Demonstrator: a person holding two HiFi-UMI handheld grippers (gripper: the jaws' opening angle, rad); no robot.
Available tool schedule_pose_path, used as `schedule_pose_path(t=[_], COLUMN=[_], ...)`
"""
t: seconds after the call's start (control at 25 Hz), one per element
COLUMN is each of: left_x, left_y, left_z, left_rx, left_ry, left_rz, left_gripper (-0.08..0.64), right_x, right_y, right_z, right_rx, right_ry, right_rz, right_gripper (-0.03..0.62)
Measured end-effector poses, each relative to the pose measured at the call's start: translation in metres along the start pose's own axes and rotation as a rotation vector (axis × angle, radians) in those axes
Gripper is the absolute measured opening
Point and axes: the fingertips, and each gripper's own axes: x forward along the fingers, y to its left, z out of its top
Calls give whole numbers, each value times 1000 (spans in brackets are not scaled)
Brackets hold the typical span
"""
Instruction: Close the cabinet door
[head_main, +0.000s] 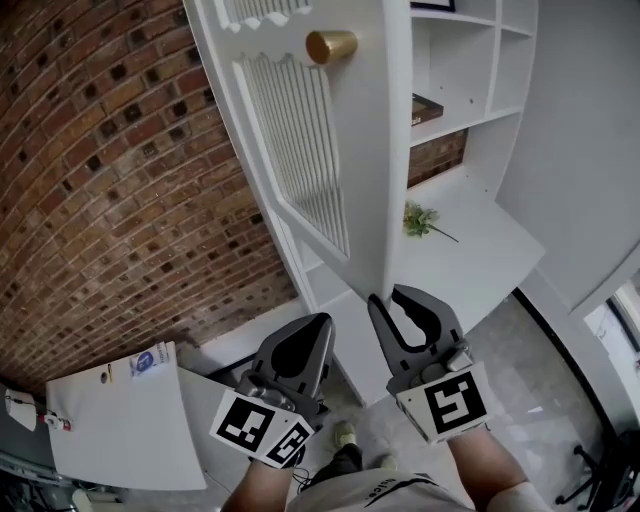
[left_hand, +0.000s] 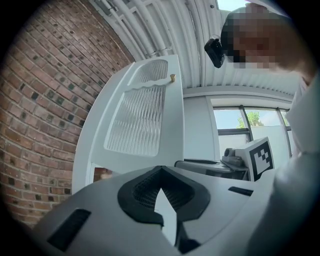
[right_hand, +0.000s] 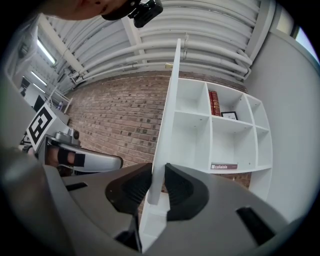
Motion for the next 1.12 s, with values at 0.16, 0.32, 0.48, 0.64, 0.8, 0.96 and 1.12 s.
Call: schedule_pose_path(t=[0.16, 0.32, 0.48, 0.64, 0.8, 0.96, 1.12], left_x=[18, 37, 56, 68, 79, 89, 97], left_y=[4, 12, 17, 21, 24, 28, 31], left_z=[0, 1, 2, -2, -10, -13, -17], left_rx=[-4, -14, -14, -16, -18, -17, -13], left_ry=[-4, -7, -4, 4, 24, 34, 42], left_rz=[-50, -98, -163, -226, -285, -320, -330], left_gripper=[11, 11, 11, 11, 11, 11, 11], right_x=[2, 5, 10, 19, 29, 43, 54], right_y=[-21, -46, -70, -93, -115, -134, -147], right_z=[-10, -21, -26, -33, -38, -40, -45], right_rx=[-15, -20, -4, 41, 53, 49, 59], right_ry=[38, 67, 67, 51, 50, 34, 43], right_rz=[-43, -53, -88, -68, -54, -51, -41], right_gripper=[87, 95, 100, 107, 115, 127, 135])
